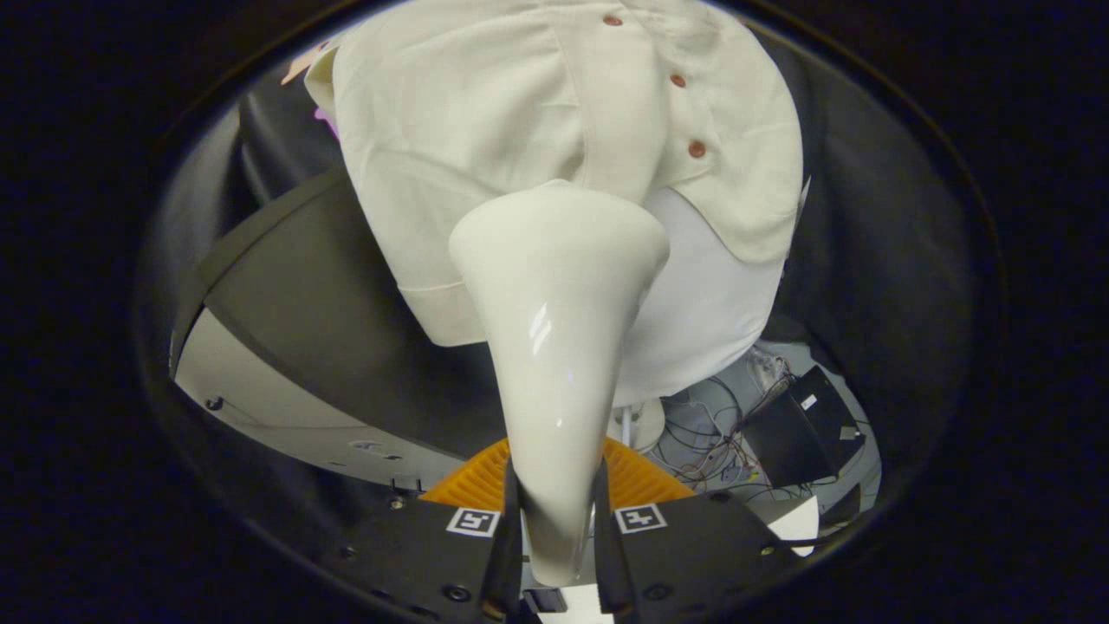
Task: Iron the clothes twice with a garment steamer, once on the left side and once on the right side.
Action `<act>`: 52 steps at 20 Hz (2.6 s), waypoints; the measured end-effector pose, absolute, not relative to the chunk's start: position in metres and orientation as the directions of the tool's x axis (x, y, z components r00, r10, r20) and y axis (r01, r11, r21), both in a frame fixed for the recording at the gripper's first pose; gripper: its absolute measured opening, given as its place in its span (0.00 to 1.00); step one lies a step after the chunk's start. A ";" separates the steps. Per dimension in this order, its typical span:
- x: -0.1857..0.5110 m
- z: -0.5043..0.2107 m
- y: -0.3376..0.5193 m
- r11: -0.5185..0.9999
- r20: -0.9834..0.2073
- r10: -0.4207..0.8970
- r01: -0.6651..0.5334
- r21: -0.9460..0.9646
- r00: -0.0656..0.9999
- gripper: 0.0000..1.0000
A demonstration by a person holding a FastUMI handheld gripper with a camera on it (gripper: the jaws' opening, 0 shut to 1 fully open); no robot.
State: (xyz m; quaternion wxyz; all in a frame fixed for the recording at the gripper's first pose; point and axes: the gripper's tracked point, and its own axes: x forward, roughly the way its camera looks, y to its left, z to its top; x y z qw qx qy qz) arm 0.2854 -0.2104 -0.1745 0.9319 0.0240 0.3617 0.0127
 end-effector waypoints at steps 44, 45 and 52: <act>0.449 0.127 -0.351 0.996 -0.291 0.075 -0.083 -0.015 0.954 0.34; 0.447 0.117 -0.351 0.996 -0.305 0.079 -0.088 -0.015 0.949 0.34; 0.435 0.043 -0.359 0.997 -0.396 0.073 -0.073 0.014 0.915 0.34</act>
